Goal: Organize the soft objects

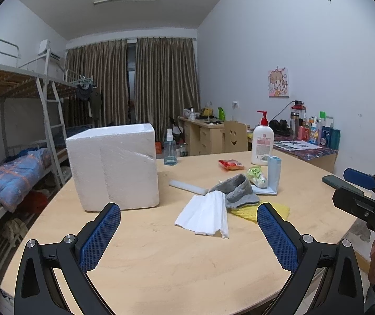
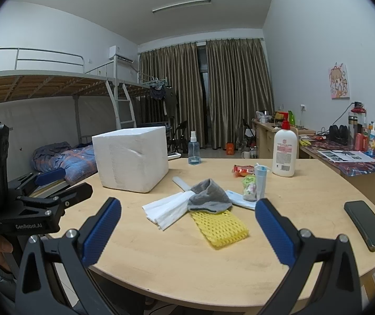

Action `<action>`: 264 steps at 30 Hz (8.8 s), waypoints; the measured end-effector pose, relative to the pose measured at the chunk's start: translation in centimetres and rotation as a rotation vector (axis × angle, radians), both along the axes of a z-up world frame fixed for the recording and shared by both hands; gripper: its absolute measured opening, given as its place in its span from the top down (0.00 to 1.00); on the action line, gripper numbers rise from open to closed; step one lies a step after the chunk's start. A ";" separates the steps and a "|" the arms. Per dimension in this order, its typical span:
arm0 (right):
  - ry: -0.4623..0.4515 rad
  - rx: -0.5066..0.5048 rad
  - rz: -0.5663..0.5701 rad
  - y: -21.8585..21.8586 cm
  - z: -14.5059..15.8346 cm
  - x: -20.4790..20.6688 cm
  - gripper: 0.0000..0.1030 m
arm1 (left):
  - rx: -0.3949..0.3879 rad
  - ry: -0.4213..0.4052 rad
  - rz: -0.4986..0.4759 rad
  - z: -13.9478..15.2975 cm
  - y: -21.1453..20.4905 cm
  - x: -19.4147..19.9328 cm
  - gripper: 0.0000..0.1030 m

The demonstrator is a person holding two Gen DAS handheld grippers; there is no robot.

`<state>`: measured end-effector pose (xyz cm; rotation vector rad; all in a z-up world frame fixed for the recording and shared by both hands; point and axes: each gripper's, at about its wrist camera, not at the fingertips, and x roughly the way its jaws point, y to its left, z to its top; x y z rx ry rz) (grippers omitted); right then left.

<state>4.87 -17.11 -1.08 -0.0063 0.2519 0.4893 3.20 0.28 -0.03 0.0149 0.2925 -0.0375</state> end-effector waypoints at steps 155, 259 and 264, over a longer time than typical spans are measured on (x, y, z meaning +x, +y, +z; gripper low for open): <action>0.086 -0.029 0.110 2.2 5.8 4.6 0.80 | 0.007 0.050 -0.036 5.6 2.8 0.9 0.92; 0.188 -0.158 0.311 20.5 11.1 21.6 0.80 | 0.023 0.050 0.177 8.4 18.1 18.0 0.00; 0.199 -0.149 0.332 21.0 10.4 22.0 0.80 | -0.022 0.047 0.177 7.8 19.2 18.1 0.00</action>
